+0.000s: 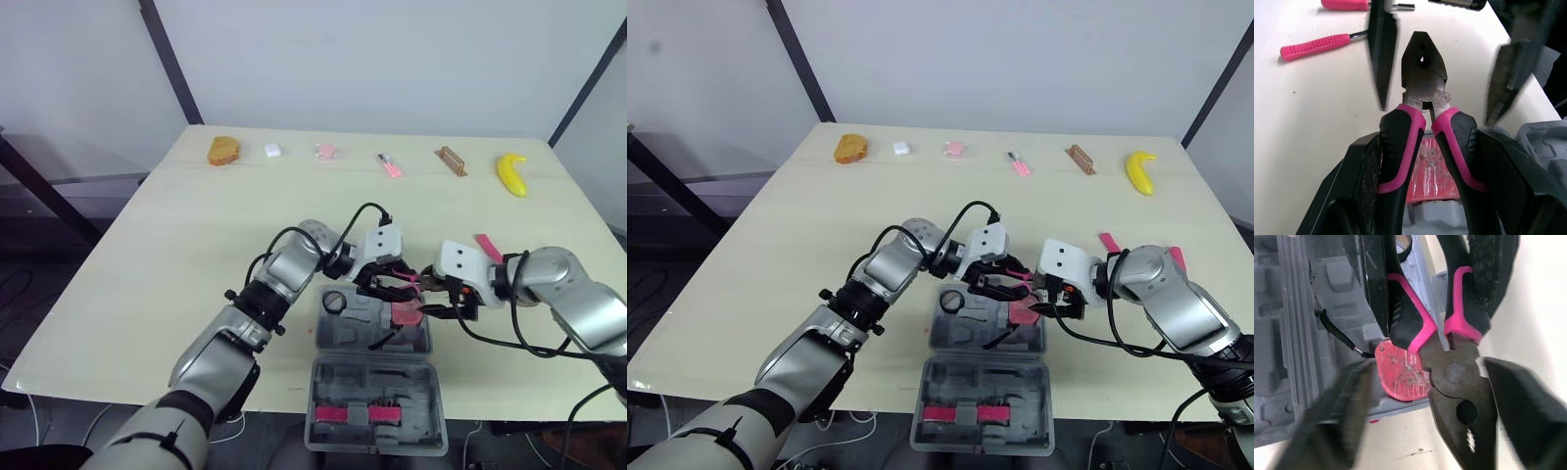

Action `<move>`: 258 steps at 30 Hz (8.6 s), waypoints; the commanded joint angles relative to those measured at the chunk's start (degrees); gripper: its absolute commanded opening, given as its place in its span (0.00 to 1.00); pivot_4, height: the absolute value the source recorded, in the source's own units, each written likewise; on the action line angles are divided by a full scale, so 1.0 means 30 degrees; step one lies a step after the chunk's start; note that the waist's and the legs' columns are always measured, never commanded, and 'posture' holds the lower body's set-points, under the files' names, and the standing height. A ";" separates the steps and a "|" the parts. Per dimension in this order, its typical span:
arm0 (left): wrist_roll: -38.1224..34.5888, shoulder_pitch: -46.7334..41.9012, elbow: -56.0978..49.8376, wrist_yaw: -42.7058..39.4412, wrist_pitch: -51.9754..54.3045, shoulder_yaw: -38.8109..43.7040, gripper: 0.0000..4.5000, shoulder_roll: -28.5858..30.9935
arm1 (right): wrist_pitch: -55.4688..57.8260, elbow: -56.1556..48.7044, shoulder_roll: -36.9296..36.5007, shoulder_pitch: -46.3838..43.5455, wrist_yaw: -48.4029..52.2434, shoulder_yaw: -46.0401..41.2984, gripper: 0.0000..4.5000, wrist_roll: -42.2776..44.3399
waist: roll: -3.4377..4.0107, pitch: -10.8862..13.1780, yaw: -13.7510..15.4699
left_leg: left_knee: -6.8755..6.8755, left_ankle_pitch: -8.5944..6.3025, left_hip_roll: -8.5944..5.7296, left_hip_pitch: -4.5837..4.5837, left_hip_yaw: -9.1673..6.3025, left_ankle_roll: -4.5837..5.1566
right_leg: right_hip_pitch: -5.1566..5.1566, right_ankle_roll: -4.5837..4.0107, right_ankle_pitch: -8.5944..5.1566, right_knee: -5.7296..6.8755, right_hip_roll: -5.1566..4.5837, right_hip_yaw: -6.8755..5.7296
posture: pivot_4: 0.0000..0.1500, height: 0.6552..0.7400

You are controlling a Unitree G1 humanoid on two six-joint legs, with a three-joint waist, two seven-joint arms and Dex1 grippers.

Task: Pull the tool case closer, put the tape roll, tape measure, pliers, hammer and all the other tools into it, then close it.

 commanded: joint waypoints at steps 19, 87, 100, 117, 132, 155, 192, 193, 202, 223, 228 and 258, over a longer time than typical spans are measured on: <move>-0.1326 0.1449 -0.2123 -0.1036 0.0252 0.1977 0.57 0.0714 | -0.2087 0.0274 0.0217 0.0718 0.0722 -0.0805 0.24 -0.0555 | 0.0011 0.0000 -0.0017 | 0.0016 0.0002 0.0001 0.0001 -0.0019 -0.0004 | 0.0004 -0.0002 0.0001 0.0023 -0.0001 -0.0019 | 1.00 1.00; -0.9501 1.4252 -0.9972 -0.4673 -0.3456 1.2308 1.00 1.0608 | 0.5071 -0.0881 0.4289 -0.4841 0.0642 0.9524 0.97 -0.7158 | 0.0055 0.0023 -0.0496 | 0.0054 0.0003 0.0002 0.0035 -0.0181 -0.0006 | -0.0006 -0.0026 -0.0013 0.0192 -0.0038 -0.0109 | 1.00 1.00; -0.9418 1.3973 -0.9801 -0.4511 -0.3525 1.1969 1.00 1.0215 | 0.1507 -0.0942 0.6662 -0.0951 -0.0819 0.1722 0.86 -0.1970 | 0.0051 0.0022 -0.0487 | 0.0051 0.0003 0.0003 0.0035 -0.0182 -0.0005 | 0.0000 -0.0026 -0.0013 0.0190 -0.0036 -0.0107 | 1.00 1.00; -0.9344 1.4296 -0.9892 -0.4298 -0.3693 1.2032 1.00 1.0083 | -0.7043 0.4928 0.8070 0.2523 -0.1846 0.1544 0.01 -0.2096 | 0.0051 0.0021 -0.0470 | 0.0050 0.0004 0.0003 0.0043 -0.0174 -0.0006 | 0.0007 -0.0025 -0.0012 0.0187 -0.0033 -0.0101 | 1.00 1.00; -0.8960 1.4850 -0.9998 -0.4031 -0.3552 1.1852 1.00 1.0298 | -0.6626 1.0406 0.8395 0.3052 -0.2392 0.3749 0.01 -0.4918 | 0.0021 -0.0035 -0.0521 | 0.0022 0.0003 0.0007 0.0231 -0.0149 -0.0006 | 0.0142 -0.0032 -0.0018 0.0219 -0.0023 -0.0062 | 1.00 1.00; -0.8803 1.5461 -0.9392 -0.3591 -0.4004 1.2430 1.00 1.0196 | -0.8616 1.0694 0.9582 0.2993 -0.4231 0.2668 0.01 -0.4812 | 0.0010 -0.0686 -0.0520 | -0.0334 -0.0005 0.0160 0.1052 -0.0116 -0.0008 | 0.0837 -0.0265 -0.0169 -0.0035 -0.0018 -0.0081 | 1.00 1.00; -0.8635 2.0867 -0.1495 0.0460 -0.7515 1.9309 1.00 0.8598 | -1.4582 0.9778 0.4589 1.6473 0.0145 -1.7082 0.98 0.6957 | 0.0074 -0.0212 -0.0489 | -0.0321 -0.0005 0.0167 0.0366 0.0260 -0.0008 | 0.0107 -0.0178 -0.0109 -0.0006 0.0044 0.0114 | 1.00 1.00; -0.8560 2.1147 -0.1324 0.0533 -0.7785 1.9418 1.00 0.8475 | -1.4899 1.0734 0.4400 1.6620 0.0517 -1.7469 0.98 0.6997 | 0.0059 -0.0220 -0.0490 | -0.0321 -0.0005 0.0167 0.0368 0.0271 -0.0009 | 0.0106 -0.0178 -0.0108 -0.0006 0.0045 0.0125 | 1.00 1.00; -0.8467 2.2079 -0.0033 0.0632 -0.9228 1.9574 1.00 0.7940 | -1.6338 1.6924 0.2459 1.6351 0.2854 -1.8971 0.98 0.6883 | 0.0041 -0.0229 -0.0495 | -0.0319 -0.0006 0.0166 0.0400 0.0324 -0.0008 | 0.0107 -0.0213 -0.0126 -0.0002 0.0047 0.0179 | 1.00 1.00; -0.6610 1.8308 -0.5318 -0.2106 -0.7719 1.2803 0.80 0.8832 | -1.2331 0.5008 0.1428 1.3581 0.3123 -1.1636 0.86 0.4701 | 0.0057 -0.0238 -0.0468 | -0.0297 -0.0006 0.0166 0.0381 0.0335 -0.0008 | 0.0106 -0.0114 -0.0066 -0.0015 0.0097 0.0237 | 1.00 1.00; -0.5893 1.7176 -0.4047 -0.2994 -0.8528 1.1401 0.23 0.8684 | -1.3078 0.5632 0.1717 1.2310 0.3339 -0.9428 0.32 0.3479 | 0.0061 -0.0237 -0.0409 | -0.0290 -0.0005 0.0167 0.0372 0.0324 -0.0008 | 0.0098 -0.0114 -0.0065 -0.0001 0.0118 0.0236 | 1.00 1.00; -0.3293 1.4489 -0.1879 -0.3669 -0.9409 0.7111 0.00 0.7683 | -1.4718 0.8271 0.4204 0.8328 0.1459 -0.2180 0.01 -0.1697 | 0.0061 -0.0236 -0.0412 | -0.0249 -0.0004 0.0169 0.0371 0.0324 -0.0008 | 0.0083 -0.0116 -0.0064 0.0077 0.0128 0.0241 | 1.00 1.00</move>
